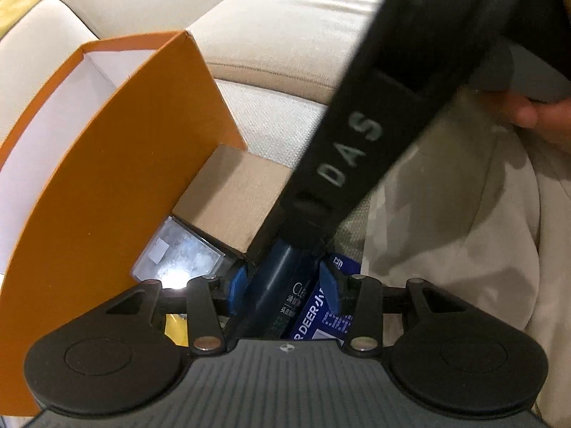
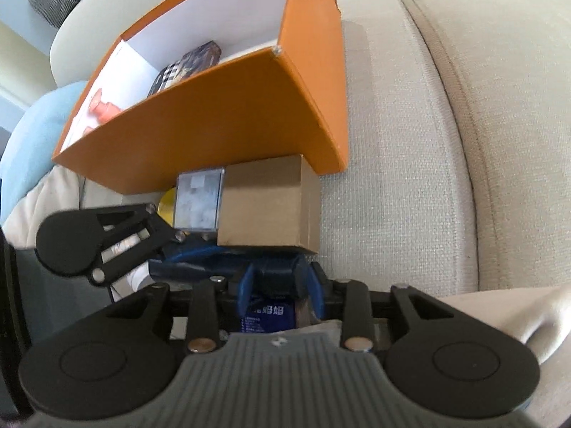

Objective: Organize rigid objects
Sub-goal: 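Grasp the dark blue shampoo bottle in front of the box with left tool, then lift the shampoo bottle with left tool while right tool grasps the white Vaseline packet, then carry the shampoo bottle and Vaseline packet over the orange box with both tools, then lower and release the shampoo bottle with left tool while right tool lowers the packet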

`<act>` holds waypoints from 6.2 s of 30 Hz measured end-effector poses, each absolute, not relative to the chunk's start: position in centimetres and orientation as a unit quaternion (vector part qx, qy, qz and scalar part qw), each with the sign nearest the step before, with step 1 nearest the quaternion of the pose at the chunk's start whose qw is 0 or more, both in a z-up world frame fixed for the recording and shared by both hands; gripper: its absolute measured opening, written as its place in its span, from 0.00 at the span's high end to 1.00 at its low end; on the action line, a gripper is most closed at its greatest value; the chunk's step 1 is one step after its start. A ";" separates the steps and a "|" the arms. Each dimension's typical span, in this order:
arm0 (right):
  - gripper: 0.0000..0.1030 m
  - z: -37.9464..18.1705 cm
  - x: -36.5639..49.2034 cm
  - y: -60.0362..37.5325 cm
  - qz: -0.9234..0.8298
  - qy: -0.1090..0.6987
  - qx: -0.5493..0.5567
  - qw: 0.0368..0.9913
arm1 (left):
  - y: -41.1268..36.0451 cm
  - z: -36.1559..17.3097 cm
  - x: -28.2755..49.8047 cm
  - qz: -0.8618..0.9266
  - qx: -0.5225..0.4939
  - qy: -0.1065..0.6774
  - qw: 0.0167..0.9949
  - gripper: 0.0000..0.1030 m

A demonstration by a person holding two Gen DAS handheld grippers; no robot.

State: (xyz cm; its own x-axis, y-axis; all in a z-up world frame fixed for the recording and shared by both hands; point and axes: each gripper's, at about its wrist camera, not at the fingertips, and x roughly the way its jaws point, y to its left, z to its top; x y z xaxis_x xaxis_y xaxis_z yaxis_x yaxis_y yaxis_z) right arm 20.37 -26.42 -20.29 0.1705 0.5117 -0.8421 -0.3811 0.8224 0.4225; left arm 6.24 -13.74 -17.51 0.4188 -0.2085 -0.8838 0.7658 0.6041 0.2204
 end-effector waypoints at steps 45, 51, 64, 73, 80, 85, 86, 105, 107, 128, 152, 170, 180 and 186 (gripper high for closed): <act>0.50 -21.4 15.1 -1.2 0.486 0.498 -0.257 0.671 | 12.4 -10.8 3.4 -0.034 -0.100 0.442 0.891 0.66; 0.51 -22.0 13.6 -0.2 0.491 0.475 -0.291 0.669 | 12.7 -10.9 3.5 -0.030 -0.108 0.443 0.889 0.66; 0.86 -15.8 14.3 -8.0 0.425 0.445 -0.173 0.769 | 9.8 -9.9 4.1 -0.058 -0.074 0.419 0.903 0.66; 0.86 -15.4 14.2 -10.3 0.386 0.424 -0.150 0.805 | 7.3 -11.0 4.3 -0.079 -0.025 0.419 0.904 0.66; 0.81 -15.7 13.3 -10.7 0.384 0.424 -0.138 0.809 | 7.4 -11.1 4.4 -0.075 -0.036 0.409 0.909 0.65; 0.79 -16.2 13.1 -10.1 0.384 0.420 -0.143 0.809 | 6.8 -11.2 4.5 -0.082 -0.018 0.397 0.914 0.59; 0.79 -16.3 13.2 -10.1 0.384 0.420 -0.144 0.809 | 6.7 -11.2 4.5 -0.084 -0.014 0.393 0.916 0.56; 0.83 -14.2 12.8 -11.4 0.388 0.403 -0.109 0.822 | 6.1 -8.8 3.6 -0.098 -0.020 0.377 0.921 0.65; 0.83 -12.9 12.7 -11.8 0.392 0.400 -0.101 0.822 | 6.6 -7.4 3.6 -0.100 -0.043 0.375 0.921 0.65; 0.83 -6.6 22.2 -15.3 0.343 0.372 0.008 0.863 | 2.5 -1.7 19.4 -0.169 0.059 0.393 0.902 0.65; 0.83 -14.8 27.0 -10.6 0.365 0.452 -0.016 0.814 | 3.7 -9.3 24.0 -0.183 0.099 0.454 0.866 0.60; 0.82 -14.5 24.4 -7.6 0.349 0.486 -0.044 0.800 | 9.3 -3.5 18.8 -0.078 -0.028 0.374 0.924 0.38; 0.82 -14.4 23.9 -5.8 0.330 0.503 -0.049 0.798 | 12.8 -6.2 16.6 0.009 -0.109 0.401 0.910 0.41; 0.78 -14.0 23.8 -5.3 0.336 0.510 -0.048 0.790 | 12.6 -7.0 15.9 0.011 -0.133 0.407 0.904 0.42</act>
State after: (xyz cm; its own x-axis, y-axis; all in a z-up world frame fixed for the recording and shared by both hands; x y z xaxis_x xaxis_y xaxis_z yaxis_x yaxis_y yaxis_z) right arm 23.81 -5.26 -14.00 0.2530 0.4824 -0.8386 -0.5800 0.7694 0.2676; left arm 15.85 12.58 -7.03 0.6687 -0.0890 -0.7382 -0.1283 0.9641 -0.2324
